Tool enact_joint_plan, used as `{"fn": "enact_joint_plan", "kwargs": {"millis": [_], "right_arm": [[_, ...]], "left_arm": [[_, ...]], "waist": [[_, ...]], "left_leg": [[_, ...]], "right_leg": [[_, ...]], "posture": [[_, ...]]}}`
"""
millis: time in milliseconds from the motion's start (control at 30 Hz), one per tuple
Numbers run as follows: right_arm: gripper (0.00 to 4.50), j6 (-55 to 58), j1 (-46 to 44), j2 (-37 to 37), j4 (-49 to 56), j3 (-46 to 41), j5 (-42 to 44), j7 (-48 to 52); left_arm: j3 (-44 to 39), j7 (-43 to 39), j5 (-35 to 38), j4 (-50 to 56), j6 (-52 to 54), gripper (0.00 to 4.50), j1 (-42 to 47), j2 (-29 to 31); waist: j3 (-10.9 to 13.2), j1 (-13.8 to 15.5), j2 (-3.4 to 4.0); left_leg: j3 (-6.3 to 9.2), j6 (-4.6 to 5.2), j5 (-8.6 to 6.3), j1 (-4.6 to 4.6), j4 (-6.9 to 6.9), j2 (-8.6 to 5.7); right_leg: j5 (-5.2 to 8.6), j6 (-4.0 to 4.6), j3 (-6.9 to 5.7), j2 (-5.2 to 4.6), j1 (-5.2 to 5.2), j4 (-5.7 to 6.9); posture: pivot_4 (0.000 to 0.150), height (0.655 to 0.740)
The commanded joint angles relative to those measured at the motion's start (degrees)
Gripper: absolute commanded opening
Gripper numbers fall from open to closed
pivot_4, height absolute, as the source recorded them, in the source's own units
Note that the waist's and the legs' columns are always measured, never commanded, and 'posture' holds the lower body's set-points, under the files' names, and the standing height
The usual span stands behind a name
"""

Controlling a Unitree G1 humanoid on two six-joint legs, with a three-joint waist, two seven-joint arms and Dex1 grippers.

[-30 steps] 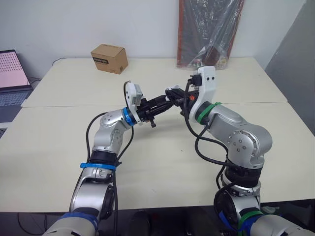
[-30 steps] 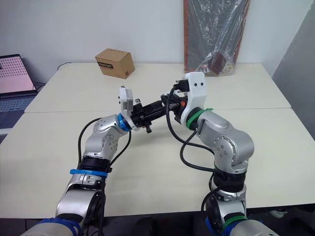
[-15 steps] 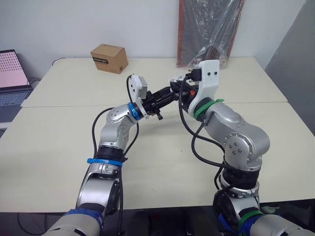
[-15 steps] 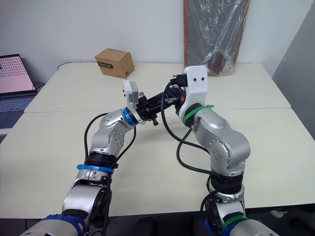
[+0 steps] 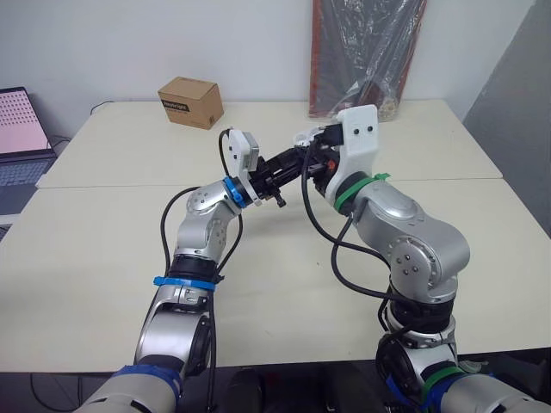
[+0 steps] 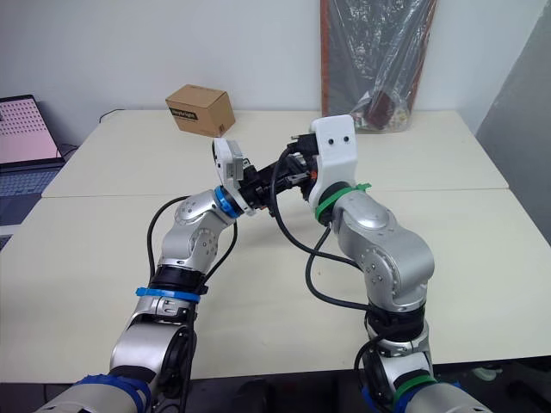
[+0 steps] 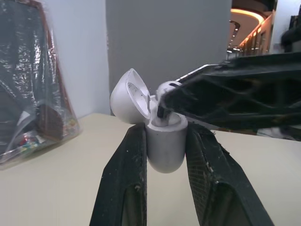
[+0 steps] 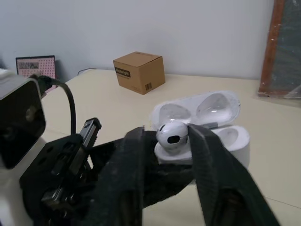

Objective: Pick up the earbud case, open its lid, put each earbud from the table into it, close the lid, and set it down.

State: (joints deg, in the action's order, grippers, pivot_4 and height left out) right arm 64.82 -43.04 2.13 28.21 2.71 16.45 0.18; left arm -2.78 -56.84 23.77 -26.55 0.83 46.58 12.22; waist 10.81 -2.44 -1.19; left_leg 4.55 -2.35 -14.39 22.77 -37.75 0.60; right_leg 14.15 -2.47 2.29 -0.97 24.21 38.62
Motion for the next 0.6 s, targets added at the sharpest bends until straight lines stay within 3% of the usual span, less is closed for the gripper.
{"fn": "enact_joint_plan", "kwargs": {"millis": [33, 333, 600], "right_arm": [[2.27, -2.41, 1.45, -3.01, -2.88, 1.21, -2.67, 0.23], [2.27, -12.80, 1.03, -8.89, 0.33, 2.02, -1.42, 6.49], [2.27, -6.31, -1.46, -17.33, 7.36, -9.74, 24.78, 26.53]], "left_arm": [[-2.08, -1.40, 3.19, 6.70, -2.45, 0.79, 3.38, 0.02], [-1.20, -5.38, 4.79, 10.21, 1.99, 0.79, -0.84, 2.63], [-1.04, -13.61, 7.88, 12.48, 8.63, 0.79, -5.73, 9.39]], "waist": [[0.00, -0.02, 0.00], [0.00, -0.02, 0.00], [0.01, -0.08, 0.02]], "left_leg": [[0.00, 0.00, 0.00, 0.00, 0.00, 0.00], [-0.02, 0.00, 0.00, 0.02, 0.08, 0.01], [0.01, 0.00, 0.00, 0.03, 0.09, 0.03]], "right_leg": [[0.00, 0.00, 0.00, 0.00, 0.00, 0.00], [0.00, -0.01, 0.01, 0.01, 0.00, -0.12], [0.01, -0.01, -0.01, 0.01, -0.02, -0.18]], "posture": [[0.150, 0.7400], [0.150, 0.7400], [0.150, 0.7400]]}}
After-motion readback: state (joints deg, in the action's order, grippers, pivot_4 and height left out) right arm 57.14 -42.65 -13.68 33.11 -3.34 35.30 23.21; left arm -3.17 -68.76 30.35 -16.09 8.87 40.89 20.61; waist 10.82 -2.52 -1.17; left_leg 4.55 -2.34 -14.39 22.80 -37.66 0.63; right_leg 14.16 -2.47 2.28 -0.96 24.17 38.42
